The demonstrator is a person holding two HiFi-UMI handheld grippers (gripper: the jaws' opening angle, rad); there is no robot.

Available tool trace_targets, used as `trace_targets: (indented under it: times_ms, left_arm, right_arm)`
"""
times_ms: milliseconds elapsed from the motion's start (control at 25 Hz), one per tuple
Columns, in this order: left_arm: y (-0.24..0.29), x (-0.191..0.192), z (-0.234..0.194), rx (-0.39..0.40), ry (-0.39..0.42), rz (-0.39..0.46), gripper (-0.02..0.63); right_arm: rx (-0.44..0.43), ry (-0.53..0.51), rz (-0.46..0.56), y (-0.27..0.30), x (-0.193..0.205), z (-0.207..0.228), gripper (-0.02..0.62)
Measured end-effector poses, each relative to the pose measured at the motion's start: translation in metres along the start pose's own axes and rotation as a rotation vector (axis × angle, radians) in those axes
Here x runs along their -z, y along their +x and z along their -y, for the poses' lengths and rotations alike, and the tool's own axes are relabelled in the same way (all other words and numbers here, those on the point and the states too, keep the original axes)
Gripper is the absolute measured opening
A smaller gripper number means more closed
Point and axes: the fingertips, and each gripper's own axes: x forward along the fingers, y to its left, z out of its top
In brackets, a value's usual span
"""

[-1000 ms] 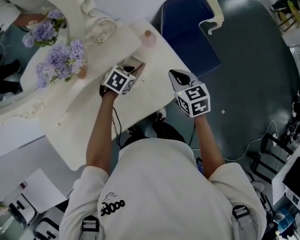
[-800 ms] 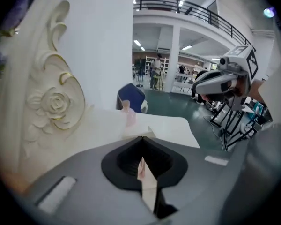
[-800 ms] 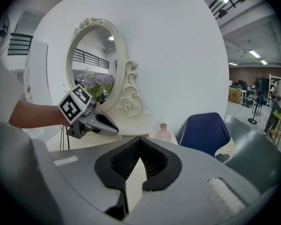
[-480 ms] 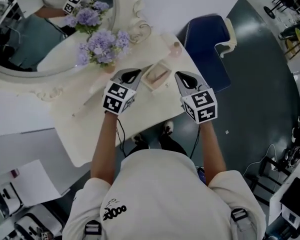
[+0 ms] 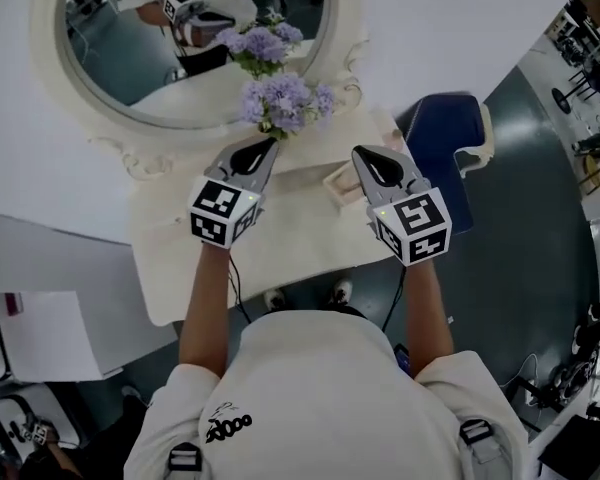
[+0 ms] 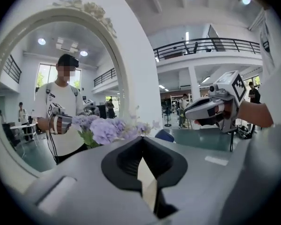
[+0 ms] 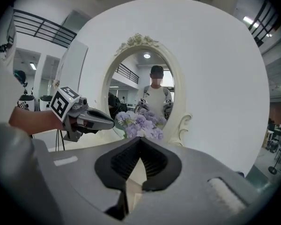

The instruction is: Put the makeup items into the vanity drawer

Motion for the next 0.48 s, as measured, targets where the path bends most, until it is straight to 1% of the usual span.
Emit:
trace_targets:
  times_ms: [160,480]
  left_arm:
    - [-0.029,-0.027,-0.022,-0.081,0.027,0.067,0.017]
    - [-0.073,-0.073,-0.033,-0.163,0.103,0.164,0.017]
  right_arm:
    - [-0.028,-0.067,0.06,0.007,-0.035,-0.013,0.003]
    - [-0.059,-0.11,0.125,0.006,-0.077,-0.033,0.003]
